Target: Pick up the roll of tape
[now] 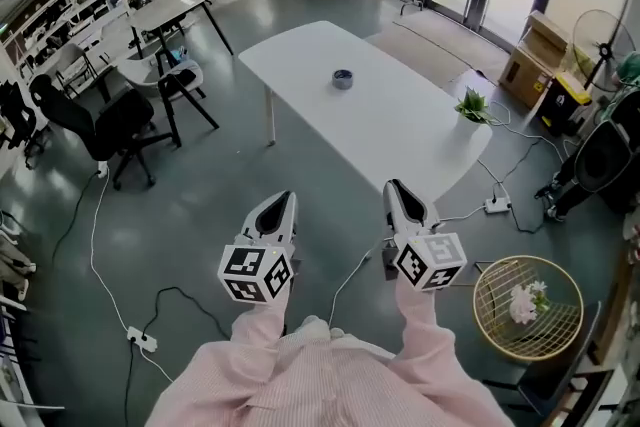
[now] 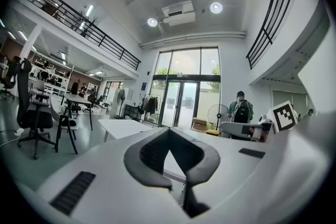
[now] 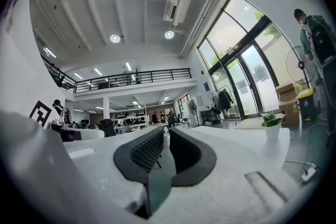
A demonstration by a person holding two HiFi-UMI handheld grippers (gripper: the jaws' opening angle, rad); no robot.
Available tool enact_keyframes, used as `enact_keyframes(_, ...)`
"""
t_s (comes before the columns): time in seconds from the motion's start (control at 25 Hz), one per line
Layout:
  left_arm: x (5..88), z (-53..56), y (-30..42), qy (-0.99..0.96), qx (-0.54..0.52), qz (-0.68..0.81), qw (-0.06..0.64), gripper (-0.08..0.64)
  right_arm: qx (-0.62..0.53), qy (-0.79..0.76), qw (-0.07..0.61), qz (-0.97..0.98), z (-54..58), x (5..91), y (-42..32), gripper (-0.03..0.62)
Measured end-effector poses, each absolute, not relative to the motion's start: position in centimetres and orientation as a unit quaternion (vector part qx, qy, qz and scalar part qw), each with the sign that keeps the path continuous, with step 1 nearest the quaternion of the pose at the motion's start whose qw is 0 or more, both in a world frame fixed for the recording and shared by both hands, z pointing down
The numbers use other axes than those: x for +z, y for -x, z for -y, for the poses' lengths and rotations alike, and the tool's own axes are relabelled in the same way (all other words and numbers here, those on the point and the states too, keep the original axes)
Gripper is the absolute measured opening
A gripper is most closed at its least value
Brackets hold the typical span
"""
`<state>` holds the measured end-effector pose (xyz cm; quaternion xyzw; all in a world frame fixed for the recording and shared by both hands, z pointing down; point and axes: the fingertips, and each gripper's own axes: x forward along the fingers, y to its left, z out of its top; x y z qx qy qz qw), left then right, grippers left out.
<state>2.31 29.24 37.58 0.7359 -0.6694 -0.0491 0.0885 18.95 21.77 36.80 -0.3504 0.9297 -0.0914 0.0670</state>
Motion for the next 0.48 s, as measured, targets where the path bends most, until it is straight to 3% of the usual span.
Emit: enact_keyframes(0.48,39.0,-24.0,-1.0,-0.734,-0.04,0.67,0.101,0.001,-0.123,0.344,0.053,-0.929,-16.4,39.2,-17.4,0.065)
